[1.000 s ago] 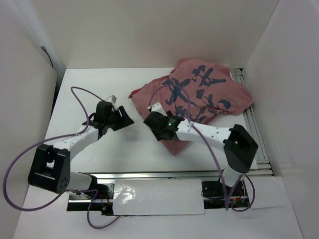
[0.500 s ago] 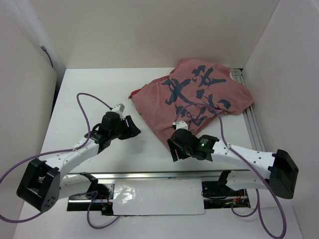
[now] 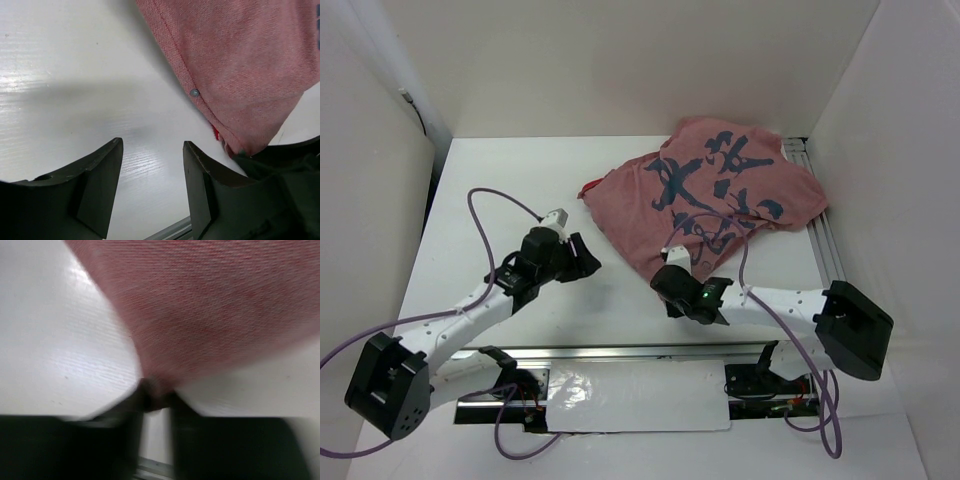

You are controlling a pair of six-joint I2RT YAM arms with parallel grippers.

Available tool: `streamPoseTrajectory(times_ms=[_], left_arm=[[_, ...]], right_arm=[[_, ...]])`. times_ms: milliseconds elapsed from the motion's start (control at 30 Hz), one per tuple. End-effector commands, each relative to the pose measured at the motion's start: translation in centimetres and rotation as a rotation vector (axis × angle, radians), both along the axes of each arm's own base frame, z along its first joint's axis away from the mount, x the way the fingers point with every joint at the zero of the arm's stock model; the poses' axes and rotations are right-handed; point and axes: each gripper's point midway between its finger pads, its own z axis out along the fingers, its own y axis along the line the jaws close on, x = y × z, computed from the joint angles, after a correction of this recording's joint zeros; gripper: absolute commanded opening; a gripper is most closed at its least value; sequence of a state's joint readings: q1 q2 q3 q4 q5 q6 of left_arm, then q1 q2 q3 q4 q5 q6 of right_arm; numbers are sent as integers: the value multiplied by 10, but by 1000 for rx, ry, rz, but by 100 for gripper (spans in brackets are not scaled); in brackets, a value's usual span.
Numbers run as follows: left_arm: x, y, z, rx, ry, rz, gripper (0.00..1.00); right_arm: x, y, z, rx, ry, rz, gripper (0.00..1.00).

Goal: Put the pillow into the pillowcase

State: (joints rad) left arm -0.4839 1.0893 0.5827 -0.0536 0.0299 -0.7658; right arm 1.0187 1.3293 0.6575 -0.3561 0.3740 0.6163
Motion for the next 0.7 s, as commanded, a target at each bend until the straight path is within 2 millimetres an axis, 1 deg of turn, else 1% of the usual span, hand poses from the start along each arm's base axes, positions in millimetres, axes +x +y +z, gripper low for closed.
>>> streamPoseTrajectory(times_ms=[0,33,67,100,133,167,200,233,267,300,333,367,400,433,467,500,533,567,600,633,667], left_arm=[[2,1,12,-14,-48,16,63],[2,1,15,-19,-56,16,63],[0,2,13,-6,-53,9,63],[0,2,13,1,-57,3,63],[-2,-4,16,-14,-63,-22,63],[-3,-5,16,-9,-82,-48,63],[-5,-11,19,-14,-98,-79,63],[-12,-19,17,-17,-101,-109,63],[-12,-25,19,-21,-131,-133,65],[-14,-31,18,-22,-139,-162,65],[-17,-40,17,-25,-141,-189,65],[-20,-43,14,-25,-140,-203,65],[-19,-48,16,-34,-154,-214,67],[-22,-55,16,-38,-158,-233,68],[-20,-60,18,-37,-172,-248,68],[-13,-63,26,-49,-204,-236,68],[-12,-67,25,-57,-203,-232,68],[0,-68,33,-61,-210,-182,68],[6,-66,35,-53,-203,-144,68],[9,-61,32,-29,-183,-108,65],[20,-55,41,-28,-194,-32,59]], right_arm=[[23,10,13,66,-118,-75,5],[26,14,26,94,-142,-66,0],[21,17,31,108,-125,-36,0],[24,27,51,148,-134,-27,0],[23,30,70,182,-144,-9,0],[14,30,79,180,-111,28,0],[16,41,109,234,-131,58,0],[12,43,130,273,-150,98,0],[6,45,144,305,-138,124,0],[7,52,170,359,-172,150,0],[4,53,183,384,-182,174,0],[0,51,197,403,-195,191,0],[-2,52,204,408,-197,212,0],[-1,52,223,433,-225,219,0],[-1,51,228,425,-234,230,0],[-3,52,237,436,-241,248,0],[-3,52,239,436,-241,248,0],[-5,54,236,423,-234,281,0],[-5,55,240,430,-240,282,0],[-4,56,237,418,-238,288,0],[-4,56,237,418,-238,288,0]])
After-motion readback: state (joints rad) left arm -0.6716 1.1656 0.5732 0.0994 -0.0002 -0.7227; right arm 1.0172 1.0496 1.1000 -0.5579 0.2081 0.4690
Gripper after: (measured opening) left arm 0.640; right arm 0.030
